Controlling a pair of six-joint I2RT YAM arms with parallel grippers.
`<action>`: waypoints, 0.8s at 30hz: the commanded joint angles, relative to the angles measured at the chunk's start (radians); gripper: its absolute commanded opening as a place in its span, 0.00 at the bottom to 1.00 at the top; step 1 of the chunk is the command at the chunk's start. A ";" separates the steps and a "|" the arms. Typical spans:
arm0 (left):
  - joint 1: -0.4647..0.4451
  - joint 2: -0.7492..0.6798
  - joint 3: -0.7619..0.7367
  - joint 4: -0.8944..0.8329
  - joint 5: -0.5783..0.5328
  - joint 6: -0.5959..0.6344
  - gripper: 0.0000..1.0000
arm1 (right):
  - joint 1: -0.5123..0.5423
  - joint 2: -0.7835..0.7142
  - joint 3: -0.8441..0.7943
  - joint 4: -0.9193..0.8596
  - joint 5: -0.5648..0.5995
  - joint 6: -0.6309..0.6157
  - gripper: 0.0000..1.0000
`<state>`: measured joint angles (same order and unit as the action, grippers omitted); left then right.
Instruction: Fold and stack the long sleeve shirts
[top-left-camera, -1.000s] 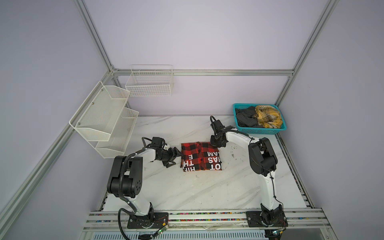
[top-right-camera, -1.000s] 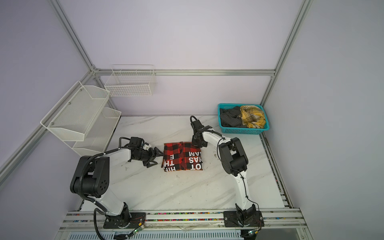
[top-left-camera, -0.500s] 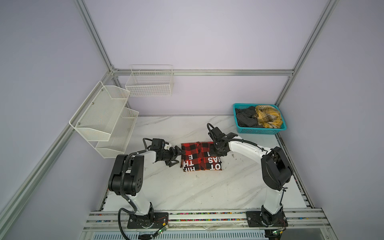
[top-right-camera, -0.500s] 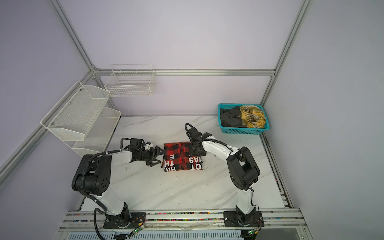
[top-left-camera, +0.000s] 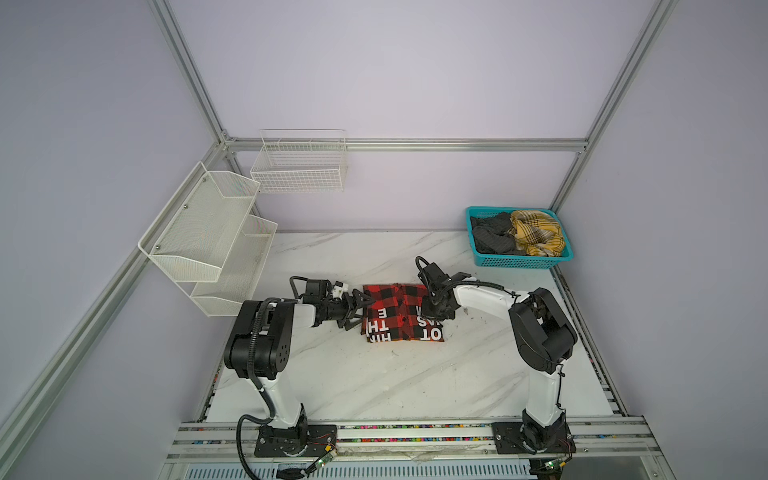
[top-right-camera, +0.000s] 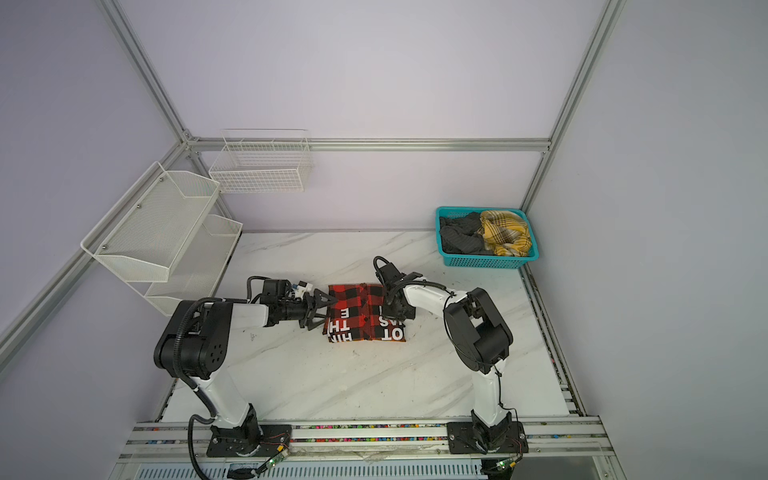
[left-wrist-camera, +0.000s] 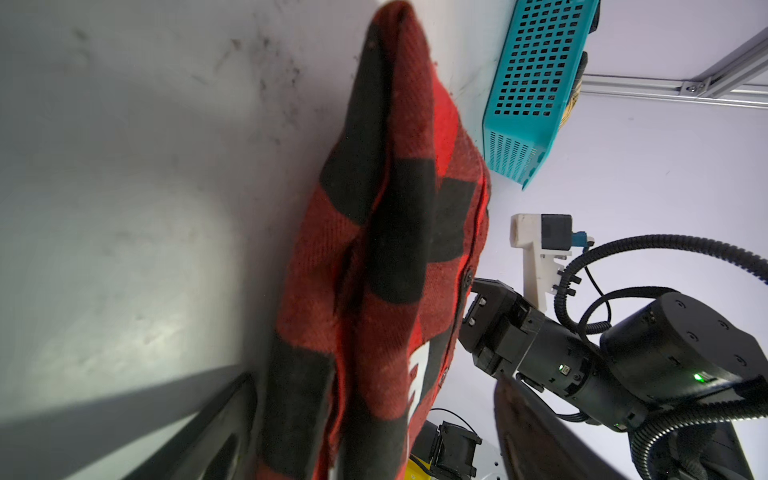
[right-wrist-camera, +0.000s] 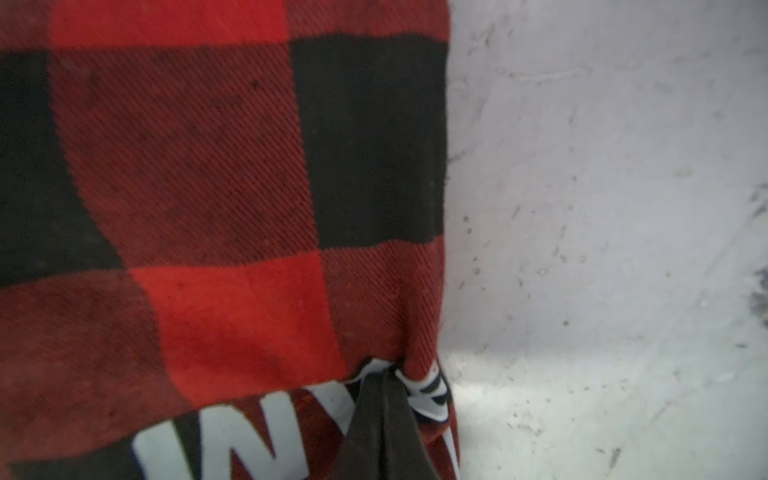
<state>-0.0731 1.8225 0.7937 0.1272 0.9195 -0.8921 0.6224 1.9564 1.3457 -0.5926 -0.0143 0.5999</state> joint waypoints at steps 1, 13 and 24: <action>-0.030 0.099 -0.068 -0.083 -0.165 -0.027 0.89 | -0.006 0.029 -0.022 -0.009 -0.005 0.014 0.07; -0.102 0.172 -0.064 0.078 -0.112 -0.133 0.71 | -0.006 0.036 -0.025 0.004 -0.023 0.012 0.07; -0.139 0.125 -0.006 0.133 -0.067 -0.225 0.30 | -0.007 0.015 -0.021 0.010 -0.038 0.015 0.06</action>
<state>-0.1917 1.9312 0.7929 0.3313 0.8974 -1.0752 0.6163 1.9564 1.3437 -0.5869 -0.0429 0.5999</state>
